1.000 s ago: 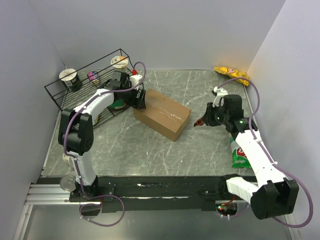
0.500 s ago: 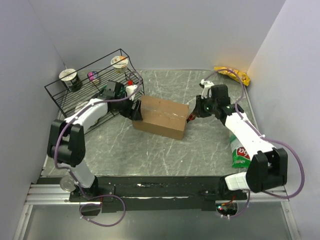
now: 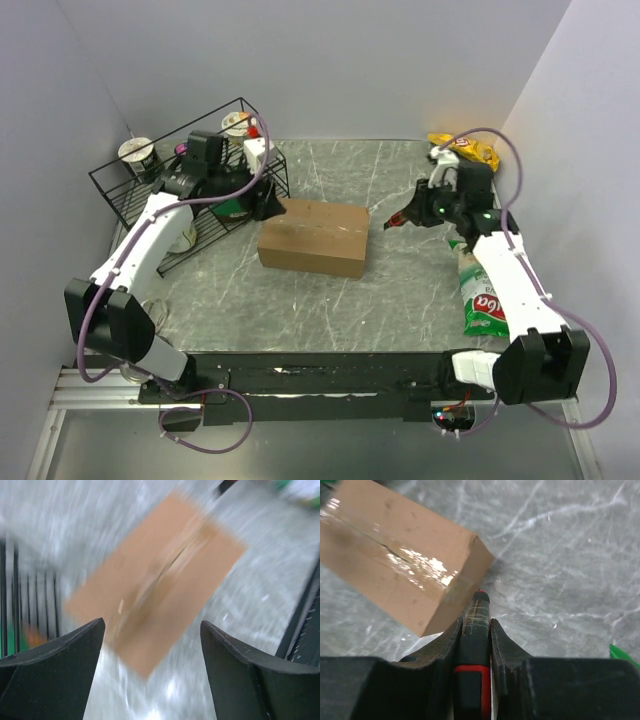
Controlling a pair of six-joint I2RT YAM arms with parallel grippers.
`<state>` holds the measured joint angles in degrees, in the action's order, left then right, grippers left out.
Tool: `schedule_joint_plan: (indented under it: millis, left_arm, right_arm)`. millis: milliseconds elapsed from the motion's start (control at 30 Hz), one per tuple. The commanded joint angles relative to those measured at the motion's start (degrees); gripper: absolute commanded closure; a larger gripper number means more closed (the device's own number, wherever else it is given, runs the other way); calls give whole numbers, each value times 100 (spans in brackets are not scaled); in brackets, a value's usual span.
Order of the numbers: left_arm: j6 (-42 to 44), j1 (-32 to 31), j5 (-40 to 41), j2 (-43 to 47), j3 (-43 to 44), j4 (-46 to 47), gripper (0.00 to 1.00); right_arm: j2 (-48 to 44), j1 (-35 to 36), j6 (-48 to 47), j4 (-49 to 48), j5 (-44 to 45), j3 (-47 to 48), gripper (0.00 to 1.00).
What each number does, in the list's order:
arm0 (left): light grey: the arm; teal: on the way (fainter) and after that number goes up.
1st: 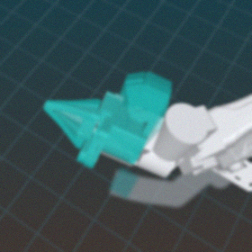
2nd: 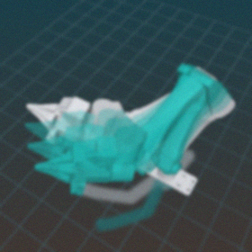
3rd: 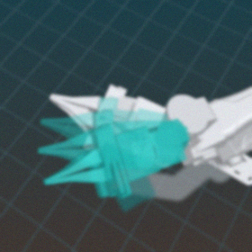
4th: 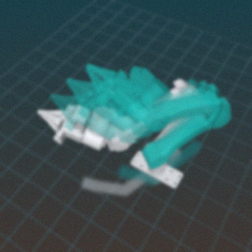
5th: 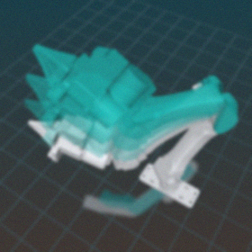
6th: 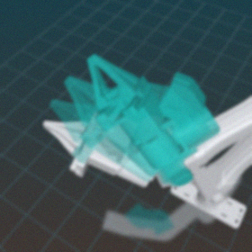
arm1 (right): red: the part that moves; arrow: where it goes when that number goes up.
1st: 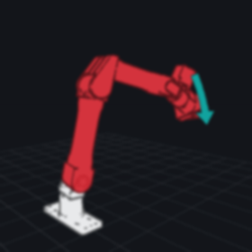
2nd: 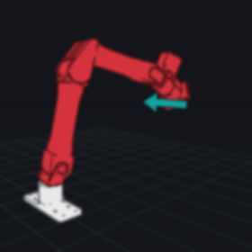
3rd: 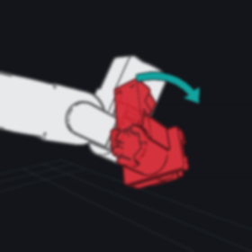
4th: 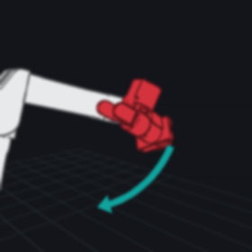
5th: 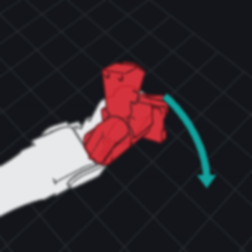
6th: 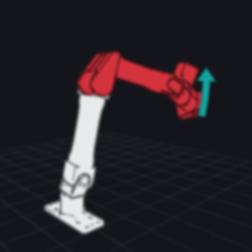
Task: Unpack the express box
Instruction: Cut the express box at the center of the board.
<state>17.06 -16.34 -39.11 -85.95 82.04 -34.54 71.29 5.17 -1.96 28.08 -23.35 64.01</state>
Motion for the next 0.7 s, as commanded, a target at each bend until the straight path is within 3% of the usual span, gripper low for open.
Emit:
schedule_joint_plan:
  millis: [0,100,133,267,500,667]
  left_arm:
    - [332,-509,-1625,-342,418,791,16]
    - [974,-1072,-1468,-1070,1162,266,16]
    - [1079,-1256,-1424,-1334,1792,-23,16]
    - [2019,-1591,-1231,-2837,3158,-1666,17]
    - [2029,-1741,-1389,-3928,4187,-2432,16]
    - [2213,-1750,-1292,-4087,3978,-2916,15]
  right_arm:
    - [-562,-769,89,-433,-2026,341,100]
    - [-713,-1576,1490,-1440,-2918,-89,100]
    - [-539,-1685,1696,-1619,-3573,-169,100]
    - [-220,-1809,1848,-1691,-3932,-108,100]
    - [-335,-2046,1523,-1656,-3958,-301,100]
    - [-264,-2152,1549,-1604,-4054,-398,100]
